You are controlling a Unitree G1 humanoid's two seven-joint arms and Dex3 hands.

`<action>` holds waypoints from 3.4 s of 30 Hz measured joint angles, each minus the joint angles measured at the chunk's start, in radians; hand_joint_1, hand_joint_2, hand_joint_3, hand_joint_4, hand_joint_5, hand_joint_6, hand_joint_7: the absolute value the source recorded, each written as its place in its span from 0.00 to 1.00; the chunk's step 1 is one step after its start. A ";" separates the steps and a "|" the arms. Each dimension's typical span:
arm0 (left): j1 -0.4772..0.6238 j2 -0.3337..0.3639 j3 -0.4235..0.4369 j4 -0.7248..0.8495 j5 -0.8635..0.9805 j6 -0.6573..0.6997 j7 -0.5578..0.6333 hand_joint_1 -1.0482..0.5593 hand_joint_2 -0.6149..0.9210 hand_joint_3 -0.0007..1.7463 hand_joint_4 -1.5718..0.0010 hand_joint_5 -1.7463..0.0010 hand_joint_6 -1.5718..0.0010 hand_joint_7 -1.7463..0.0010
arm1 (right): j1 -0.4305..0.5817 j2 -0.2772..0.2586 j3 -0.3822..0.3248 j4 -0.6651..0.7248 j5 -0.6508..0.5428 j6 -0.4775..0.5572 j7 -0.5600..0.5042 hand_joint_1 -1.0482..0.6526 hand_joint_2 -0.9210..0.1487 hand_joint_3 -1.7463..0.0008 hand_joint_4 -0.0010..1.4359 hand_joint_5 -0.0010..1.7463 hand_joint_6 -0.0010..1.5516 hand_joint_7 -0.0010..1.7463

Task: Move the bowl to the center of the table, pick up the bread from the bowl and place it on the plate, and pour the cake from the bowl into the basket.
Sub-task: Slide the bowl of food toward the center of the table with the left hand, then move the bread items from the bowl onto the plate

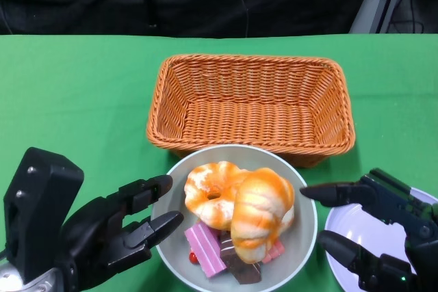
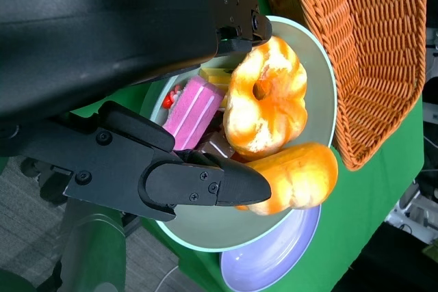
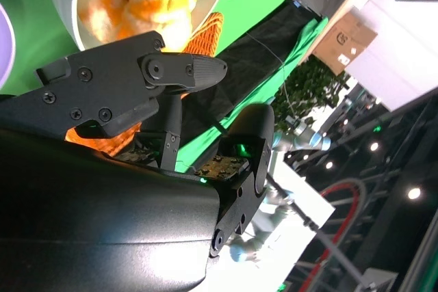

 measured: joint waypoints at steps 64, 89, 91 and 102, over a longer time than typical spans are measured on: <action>0.148 -0.036 -0.009 -0.089 0.266 -0.231 0.132 0.23 1.00 0.22 0.93 0.94 0.90 0.98 | -0.639 -0.238 0.353 0.486 -0.479 0.117 0.130 0.40 0.08 1.00 0.20 0.30 0.32 0.03; 0.165 -0.039 -0.001 -0.080 0.270 -0.267 0.131 0.23 1.00 0.21 0.93 0.92 0.89 0.99 | -0.596 -0.188 0.293 0.554 -0.467 -0.189 -0.473 0.57 0.65 0.19 0.73 1.00 0.51 1.00; 0.165 -0.038 -0.001 -0.075 0.270 -0.273 0.130 0.23 1.00 0.21 0.93 0.92 0.89 0.99 | -0.590 -0.188 0.279 0.534 -0.463 -0.190 -0.473 0.57 0.66 0.18 0.73 1.00 0.52 1.00; 0.168 -0.082 0.000 0.004 0.255 -0.363 0.129 0.27 1.00 0.23 0.93 0.91 0.88 0.99 | -0.572 -0.182 0.232 0.432 -0.386 -0.182 -0.385 0.57 0.78 0.04 0.75 1.00 0.55 1.00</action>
